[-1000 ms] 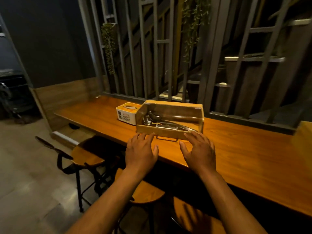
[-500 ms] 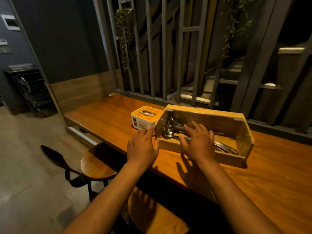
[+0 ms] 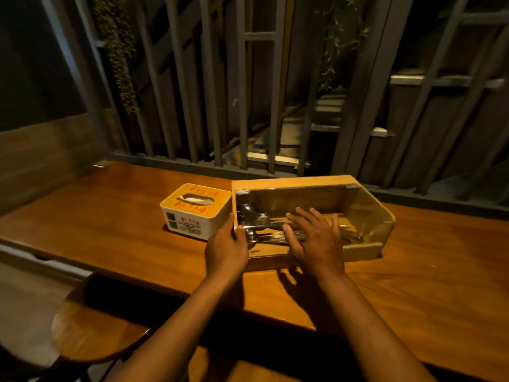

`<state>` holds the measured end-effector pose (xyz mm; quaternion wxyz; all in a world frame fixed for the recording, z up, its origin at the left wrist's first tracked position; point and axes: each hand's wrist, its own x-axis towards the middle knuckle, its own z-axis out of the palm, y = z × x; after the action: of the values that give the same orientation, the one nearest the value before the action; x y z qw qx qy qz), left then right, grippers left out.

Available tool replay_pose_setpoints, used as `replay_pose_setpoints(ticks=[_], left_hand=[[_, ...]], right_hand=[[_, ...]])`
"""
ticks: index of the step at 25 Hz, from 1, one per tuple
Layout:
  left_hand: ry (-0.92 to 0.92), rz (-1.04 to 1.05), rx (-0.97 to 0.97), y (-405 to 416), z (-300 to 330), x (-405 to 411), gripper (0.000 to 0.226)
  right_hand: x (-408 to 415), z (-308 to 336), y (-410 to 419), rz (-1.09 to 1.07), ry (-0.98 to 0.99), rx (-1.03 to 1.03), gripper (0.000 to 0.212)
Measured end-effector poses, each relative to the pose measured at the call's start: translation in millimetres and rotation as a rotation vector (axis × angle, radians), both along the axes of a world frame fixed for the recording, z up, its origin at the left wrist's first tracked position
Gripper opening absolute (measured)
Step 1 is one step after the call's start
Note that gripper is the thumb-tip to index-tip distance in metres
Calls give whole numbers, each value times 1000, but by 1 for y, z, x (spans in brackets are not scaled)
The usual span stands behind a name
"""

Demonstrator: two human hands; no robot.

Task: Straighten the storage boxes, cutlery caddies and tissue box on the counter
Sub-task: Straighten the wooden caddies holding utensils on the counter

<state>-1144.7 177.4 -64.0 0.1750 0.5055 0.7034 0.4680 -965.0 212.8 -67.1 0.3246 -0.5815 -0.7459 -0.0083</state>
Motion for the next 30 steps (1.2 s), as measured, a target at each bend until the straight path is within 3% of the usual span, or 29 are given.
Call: replay_pose_setpoints(ticks=[4,6,8,10,15,19,30], left_hand=[[-263,-146,17,-29,-12,-4,32],[-370,-206,-7,-29,-4,-12,32],[-236,-89,40,-7,2,-24,26],[-121,-18,-3,18,11,-36,39],[-294,-293,-216,47,10,-26,48],[-360,-269,-204,43,5,-17,51],[-283,-177,-126,10,2,53,51]], right_hand=[[-11,2,-22,-168,234,-28,60],[-25,4,-37,-183,209,-44,70],[-35,4,-47,-205,89,-99,79],[-32,4,-49,-225,33,-135,79],[-18,6,-51,-200,44,-114,77],[-5,5,-49,-167,22,-131,77],[69,6,-55,-109,-24,-181,83]])
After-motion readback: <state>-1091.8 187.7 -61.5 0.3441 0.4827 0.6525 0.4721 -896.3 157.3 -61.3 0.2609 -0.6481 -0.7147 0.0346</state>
